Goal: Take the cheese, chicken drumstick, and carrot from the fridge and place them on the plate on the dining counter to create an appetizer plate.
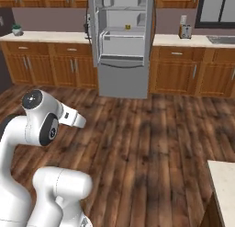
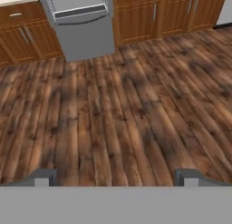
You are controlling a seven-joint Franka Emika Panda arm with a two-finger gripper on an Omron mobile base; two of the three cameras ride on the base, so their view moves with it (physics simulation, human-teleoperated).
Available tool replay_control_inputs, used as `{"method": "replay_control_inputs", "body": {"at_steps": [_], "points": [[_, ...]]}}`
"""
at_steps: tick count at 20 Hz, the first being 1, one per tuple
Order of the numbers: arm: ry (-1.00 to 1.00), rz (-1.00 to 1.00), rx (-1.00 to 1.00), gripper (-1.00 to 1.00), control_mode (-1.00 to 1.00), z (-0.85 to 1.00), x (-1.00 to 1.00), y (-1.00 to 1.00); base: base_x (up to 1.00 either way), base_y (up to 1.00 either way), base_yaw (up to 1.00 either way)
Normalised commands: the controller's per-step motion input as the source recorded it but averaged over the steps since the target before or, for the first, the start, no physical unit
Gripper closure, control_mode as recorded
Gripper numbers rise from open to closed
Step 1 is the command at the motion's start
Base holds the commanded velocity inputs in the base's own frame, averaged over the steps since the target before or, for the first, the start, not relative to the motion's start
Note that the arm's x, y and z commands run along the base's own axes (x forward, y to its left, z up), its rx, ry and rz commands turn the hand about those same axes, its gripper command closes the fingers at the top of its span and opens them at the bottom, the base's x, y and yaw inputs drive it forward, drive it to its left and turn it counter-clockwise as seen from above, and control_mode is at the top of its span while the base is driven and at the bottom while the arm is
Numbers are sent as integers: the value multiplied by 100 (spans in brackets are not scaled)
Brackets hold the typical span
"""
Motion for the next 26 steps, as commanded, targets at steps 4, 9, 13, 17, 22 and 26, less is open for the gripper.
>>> {"method": "replay_control_inputs", "body": {"at_steps": [4, 9, 13, 17, 22, 26], "points": [[0, 0, 0, -100, 100, 0, 0, 0, 100, 41, 1], [0, 0, 0, -100, 100, 0, 0, 0, 100, 39, 0], [0, 0, 0, -100, 100, 0, 0, 0, 100, 25, 0], [0, 0, 0, -100, 100, 0, 0, 0, 100, 13, 0], [0, 0, 0, -100, 100, 0, 0, 0, 100, 21, 0], [0, 0, 0, -100, 100, 0, 0, 0, 100, 20, 0]]}}
